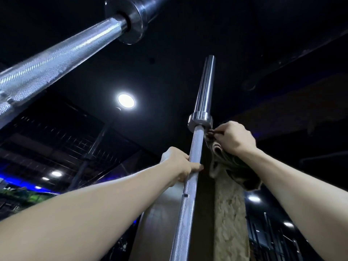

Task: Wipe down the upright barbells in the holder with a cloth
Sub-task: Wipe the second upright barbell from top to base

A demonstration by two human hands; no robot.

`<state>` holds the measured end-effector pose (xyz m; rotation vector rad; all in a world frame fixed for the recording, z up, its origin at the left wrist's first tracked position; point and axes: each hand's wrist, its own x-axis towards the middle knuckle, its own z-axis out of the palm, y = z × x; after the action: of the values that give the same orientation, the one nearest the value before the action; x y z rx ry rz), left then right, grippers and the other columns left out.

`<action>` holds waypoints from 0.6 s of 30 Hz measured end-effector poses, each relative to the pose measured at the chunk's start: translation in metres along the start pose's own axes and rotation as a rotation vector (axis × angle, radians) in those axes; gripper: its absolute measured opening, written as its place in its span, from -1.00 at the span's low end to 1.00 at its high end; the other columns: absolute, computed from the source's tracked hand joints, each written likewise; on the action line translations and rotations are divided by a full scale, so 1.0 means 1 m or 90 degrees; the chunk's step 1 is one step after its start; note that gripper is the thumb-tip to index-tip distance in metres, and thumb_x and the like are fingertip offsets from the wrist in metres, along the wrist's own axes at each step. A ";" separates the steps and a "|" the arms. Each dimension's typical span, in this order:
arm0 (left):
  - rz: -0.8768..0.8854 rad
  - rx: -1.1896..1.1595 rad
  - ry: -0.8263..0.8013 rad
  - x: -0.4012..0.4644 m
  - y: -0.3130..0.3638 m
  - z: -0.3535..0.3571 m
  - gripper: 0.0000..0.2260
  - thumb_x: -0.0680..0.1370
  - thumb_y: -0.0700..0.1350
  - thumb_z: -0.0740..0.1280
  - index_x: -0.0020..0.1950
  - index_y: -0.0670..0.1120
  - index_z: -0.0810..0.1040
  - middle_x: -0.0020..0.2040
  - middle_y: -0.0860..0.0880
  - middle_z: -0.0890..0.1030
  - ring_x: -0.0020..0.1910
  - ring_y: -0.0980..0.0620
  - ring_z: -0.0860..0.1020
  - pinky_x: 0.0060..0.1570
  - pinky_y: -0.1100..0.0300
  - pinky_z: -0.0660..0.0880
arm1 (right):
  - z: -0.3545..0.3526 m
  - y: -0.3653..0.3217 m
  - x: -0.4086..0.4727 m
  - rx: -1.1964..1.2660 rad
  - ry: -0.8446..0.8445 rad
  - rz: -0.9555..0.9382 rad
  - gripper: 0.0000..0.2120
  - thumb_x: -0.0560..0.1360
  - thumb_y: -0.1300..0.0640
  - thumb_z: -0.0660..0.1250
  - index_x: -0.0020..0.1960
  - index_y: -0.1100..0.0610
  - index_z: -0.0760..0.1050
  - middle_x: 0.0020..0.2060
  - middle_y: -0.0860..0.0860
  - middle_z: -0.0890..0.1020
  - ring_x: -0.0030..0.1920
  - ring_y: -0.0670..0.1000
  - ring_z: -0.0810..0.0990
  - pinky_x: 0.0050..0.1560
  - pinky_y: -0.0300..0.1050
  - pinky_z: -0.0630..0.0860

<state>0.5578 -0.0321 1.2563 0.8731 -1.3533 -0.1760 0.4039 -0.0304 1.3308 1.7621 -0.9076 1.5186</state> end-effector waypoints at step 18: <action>-0.087 -0.077 -0.159 -0.047 -0.040 -0.018 -0.77 0.55 -0.24 0.34 0.21 -0.15 0.53 -0.12 -0.09 0.60 -0.21 0.04 0.57 0.05 0.08 0.55 | 0.057 -0.016 -0.048 0.109 0.037 -0.302 -0.76 0.50 -0.04 0.34 0.16 -0.21 0.58 0.08 -0.07 0.43 0.00 0.14 0.46 0.03 0.07 0.48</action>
<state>0.5767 -0.0246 1.1956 0.8619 -1.4976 -0.4826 0.4438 -0.0641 1.2751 1.8744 -0.3010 1.3505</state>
